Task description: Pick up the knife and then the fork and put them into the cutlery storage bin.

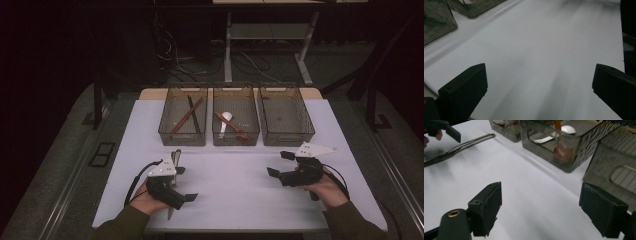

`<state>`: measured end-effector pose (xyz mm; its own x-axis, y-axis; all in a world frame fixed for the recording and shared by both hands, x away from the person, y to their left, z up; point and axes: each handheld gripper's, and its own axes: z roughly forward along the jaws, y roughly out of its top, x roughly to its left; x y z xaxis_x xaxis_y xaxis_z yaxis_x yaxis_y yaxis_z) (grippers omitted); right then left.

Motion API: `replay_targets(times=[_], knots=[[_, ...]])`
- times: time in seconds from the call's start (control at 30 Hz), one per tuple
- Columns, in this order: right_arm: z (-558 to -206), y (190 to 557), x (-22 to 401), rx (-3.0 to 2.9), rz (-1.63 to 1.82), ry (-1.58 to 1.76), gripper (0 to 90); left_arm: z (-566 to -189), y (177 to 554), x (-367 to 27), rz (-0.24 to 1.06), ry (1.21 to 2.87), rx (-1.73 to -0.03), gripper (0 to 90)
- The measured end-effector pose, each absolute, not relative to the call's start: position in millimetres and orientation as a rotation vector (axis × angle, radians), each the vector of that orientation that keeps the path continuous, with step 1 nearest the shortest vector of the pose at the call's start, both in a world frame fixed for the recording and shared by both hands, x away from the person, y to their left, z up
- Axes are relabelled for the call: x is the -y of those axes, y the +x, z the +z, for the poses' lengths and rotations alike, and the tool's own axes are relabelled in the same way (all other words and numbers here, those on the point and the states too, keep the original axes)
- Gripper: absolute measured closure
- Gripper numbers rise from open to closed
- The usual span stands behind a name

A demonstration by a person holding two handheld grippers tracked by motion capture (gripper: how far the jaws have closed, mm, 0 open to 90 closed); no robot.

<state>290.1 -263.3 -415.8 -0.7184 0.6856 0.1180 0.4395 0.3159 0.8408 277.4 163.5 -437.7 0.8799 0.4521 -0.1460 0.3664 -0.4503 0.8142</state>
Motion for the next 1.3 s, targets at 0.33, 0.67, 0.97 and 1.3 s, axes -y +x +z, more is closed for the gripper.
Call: replay_targets(times=[0.33,0.67,0.97,1.3], knots=[[-436.3,267.0,273.4,-2.359,1.335,1.021,18.2,-435.3,277.0,-165.8,0.138,2.086,-0.605,0.0],[-440.7,255.0,290.8,-2.349,1.349,1.06,18.2,-420.8,282.2,-180.5,0.234,2.056,-0.682,21.0],[-441.7,256.1,288.6,-2.358,1.341,1.059,18.2,-416.2,307.4,-199.4,0.375,2.094,-0.837,63.5],[-443.0,256.8,289.2,-2.359,1.327,1.065,18.3,-425.5,348.3,-205.3,0.399,2.123,-0.992,88.8]])
